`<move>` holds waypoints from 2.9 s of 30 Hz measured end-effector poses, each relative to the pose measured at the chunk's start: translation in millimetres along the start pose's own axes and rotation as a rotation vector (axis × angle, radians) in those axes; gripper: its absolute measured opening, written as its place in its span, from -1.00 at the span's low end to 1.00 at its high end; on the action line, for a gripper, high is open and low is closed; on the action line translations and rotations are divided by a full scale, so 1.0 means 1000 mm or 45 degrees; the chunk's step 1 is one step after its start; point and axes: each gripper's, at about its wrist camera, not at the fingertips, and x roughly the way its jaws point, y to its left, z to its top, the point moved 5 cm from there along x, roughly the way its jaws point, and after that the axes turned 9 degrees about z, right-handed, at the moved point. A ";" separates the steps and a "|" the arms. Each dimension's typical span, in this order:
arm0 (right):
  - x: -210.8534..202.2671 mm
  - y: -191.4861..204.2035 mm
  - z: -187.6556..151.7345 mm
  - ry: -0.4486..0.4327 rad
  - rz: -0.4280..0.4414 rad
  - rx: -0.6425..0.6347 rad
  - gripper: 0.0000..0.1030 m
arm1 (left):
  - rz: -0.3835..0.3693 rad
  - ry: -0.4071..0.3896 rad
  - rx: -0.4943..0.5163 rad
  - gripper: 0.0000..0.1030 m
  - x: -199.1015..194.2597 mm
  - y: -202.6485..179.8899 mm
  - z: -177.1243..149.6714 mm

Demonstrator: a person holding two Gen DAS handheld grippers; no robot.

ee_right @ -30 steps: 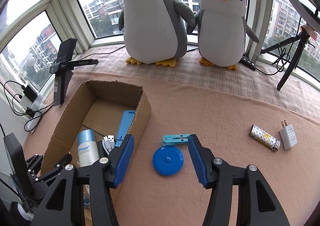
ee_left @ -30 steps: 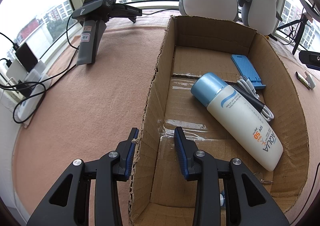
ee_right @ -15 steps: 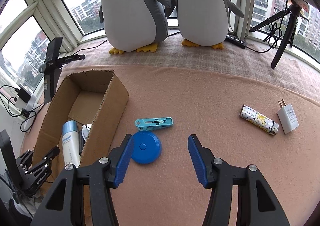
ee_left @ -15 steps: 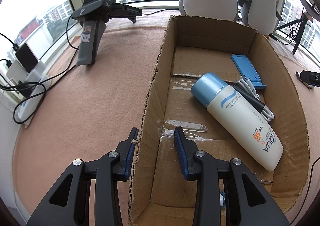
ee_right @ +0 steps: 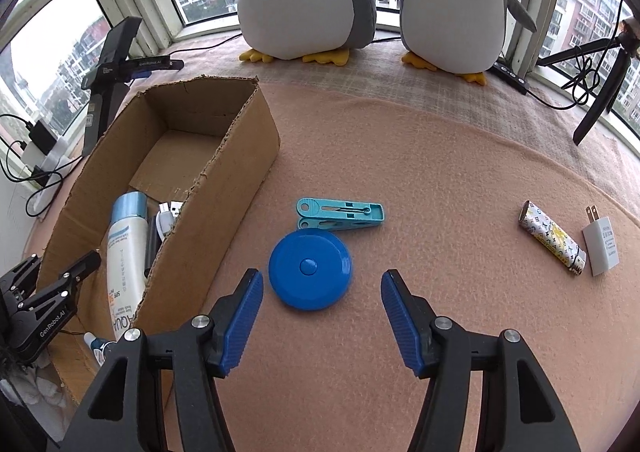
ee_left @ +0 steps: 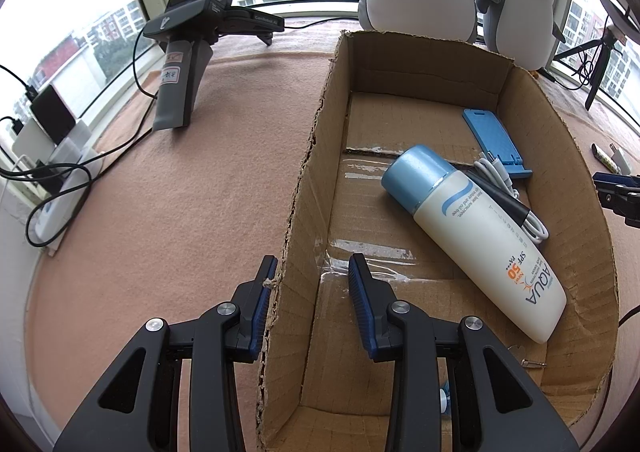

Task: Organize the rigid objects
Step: 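Move the right gripper to the blue tape measure and grasp it, then carry the tape measure into the box and open the right gripper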

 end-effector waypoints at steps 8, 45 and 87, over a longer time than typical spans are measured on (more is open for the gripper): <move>0.016 0.010 0.001 0.036 -0.033 -0.051 0.16 | 0.000 0.000 0.001 -0.35 0.000 0.000 0.000; -0.014 0.011 0.005 -0.066 -0.066 -0.031 -0.11 | 0.001 -0.001 0.003 -0.35 0.000 0.001 0.000; 0.005 0.117 0.056 -0.117 0.053 -0.270 -0.11 | 0.002 0.000 0.003 -0.35 0.001 0.002 0.000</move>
